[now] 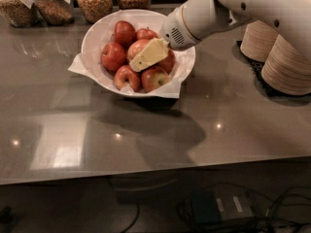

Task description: Pick apple from white bowl

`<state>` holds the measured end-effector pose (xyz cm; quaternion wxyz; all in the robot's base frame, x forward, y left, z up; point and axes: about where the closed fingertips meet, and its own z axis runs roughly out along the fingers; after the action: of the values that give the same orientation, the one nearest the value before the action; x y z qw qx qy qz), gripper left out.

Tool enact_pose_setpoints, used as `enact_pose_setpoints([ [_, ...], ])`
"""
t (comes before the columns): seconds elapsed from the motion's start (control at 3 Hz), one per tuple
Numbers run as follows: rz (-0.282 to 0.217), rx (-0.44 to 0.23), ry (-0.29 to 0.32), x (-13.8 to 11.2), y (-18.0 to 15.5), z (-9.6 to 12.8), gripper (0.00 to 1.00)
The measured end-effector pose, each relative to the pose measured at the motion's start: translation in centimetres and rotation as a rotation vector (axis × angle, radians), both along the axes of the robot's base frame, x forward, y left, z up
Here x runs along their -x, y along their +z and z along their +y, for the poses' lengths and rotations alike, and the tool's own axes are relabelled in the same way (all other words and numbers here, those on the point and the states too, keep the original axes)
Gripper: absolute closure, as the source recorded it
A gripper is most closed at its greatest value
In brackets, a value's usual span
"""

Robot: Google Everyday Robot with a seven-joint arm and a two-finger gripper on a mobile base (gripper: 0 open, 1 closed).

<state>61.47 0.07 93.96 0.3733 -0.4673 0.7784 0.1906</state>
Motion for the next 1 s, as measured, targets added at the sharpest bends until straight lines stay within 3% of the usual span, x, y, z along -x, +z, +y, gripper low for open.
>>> enact_pose_setpoints([
  [0.33,0.020,-0.030,0.004,-1.1,-1.6,1.2,0.30],
  [0.67,0.020,-0.034,0.005,-2.0,-2.2,1.7,0.30],
  [1.0,0.015,-0.037,0.007,-2.9,-2.6,2.3,0.49],
])
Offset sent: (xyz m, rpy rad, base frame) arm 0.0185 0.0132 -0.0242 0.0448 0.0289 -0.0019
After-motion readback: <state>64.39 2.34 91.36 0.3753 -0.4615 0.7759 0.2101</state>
